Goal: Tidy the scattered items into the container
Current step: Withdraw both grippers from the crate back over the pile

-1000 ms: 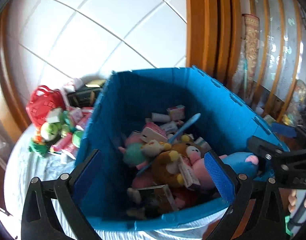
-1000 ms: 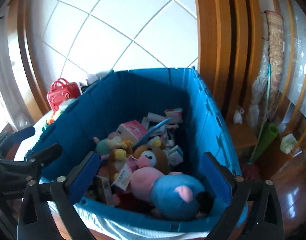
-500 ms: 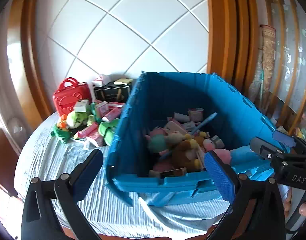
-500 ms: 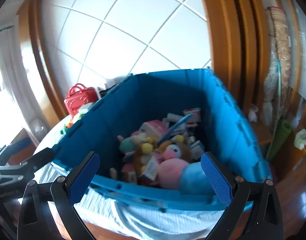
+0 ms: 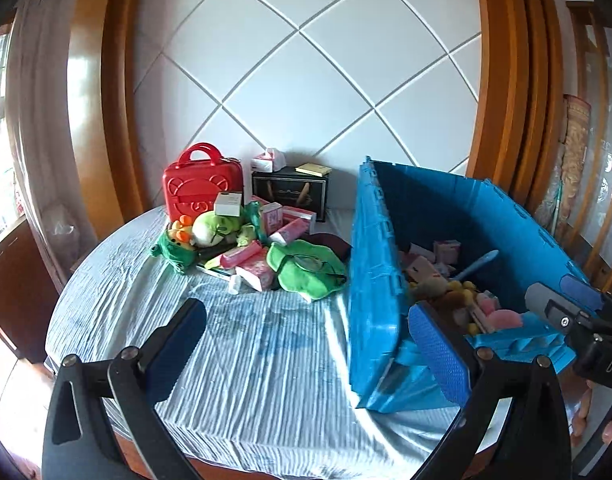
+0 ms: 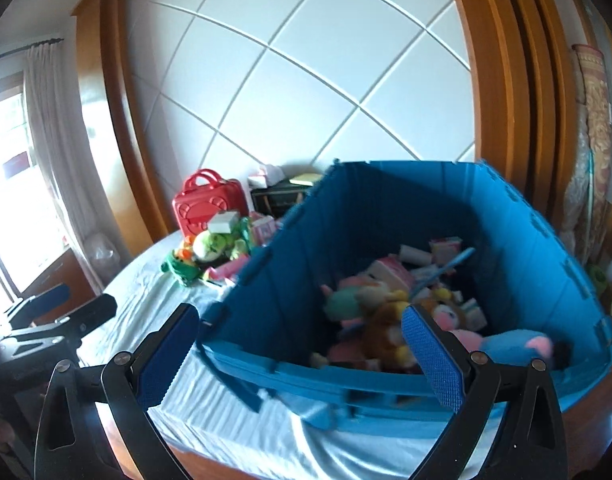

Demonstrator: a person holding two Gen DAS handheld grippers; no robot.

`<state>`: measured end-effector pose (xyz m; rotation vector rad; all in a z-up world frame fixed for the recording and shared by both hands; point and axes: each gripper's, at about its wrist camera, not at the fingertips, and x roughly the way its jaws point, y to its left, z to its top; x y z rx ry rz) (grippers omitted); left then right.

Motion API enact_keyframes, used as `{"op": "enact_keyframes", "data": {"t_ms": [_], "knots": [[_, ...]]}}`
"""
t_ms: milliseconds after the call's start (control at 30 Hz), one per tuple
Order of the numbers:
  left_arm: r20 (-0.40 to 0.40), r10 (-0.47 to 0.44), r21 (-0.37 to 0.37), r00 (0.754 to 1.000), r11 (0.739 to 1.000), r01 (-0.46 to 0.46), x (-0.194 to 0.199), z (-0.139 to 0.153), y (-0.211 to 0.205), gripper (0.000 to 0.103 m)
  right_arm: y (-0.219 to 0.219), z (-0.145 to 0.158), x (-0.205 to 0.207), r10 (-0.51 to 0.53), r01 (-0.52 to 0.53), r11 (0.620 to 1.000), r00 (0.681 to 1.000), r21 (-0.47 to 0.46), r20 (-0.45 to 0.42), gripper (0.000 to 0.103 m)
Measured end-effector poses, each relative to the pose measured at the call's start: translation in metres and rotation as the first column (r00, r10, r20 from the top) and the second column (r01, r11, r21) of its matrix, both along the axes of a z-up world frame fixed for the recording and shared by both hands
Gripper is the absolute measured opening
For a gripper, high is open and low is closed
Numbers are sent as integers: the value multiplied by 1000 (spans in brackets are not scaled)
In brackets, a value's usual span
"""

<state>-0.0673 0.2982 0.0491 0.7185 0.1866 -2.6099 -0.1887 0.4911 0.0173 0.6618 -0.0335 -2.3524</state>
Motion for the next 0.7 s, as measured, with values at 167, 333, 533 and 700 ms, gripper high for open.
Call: {"op": "enact_keyframes", "data": {"t_ms": [167, 333, 533, 700], "knots": [[-4, 5, -30, 1000, 1000, -6, 31, -9, -78, 103, -66, -1, 35, -16, 15, 999, 1000, -46, -25, 103], [2, 28, -34, 1000, 999, -28, 54, -19, -156, 103, -131, -6, 58, -24, 23, 997, 1000, -77, -10, 103], [43, 45, 13, 998, 999, -45, 54, -43, -219, 103, -197, -23, 60, -14, 14, 1000, 999, 10, 35, 103], [83, 38, 82, 996, 996, -45, 36, -67, -251, 103, -238, -46, 40, 2, -7, 998, 997, 69, 78, 103]]}}
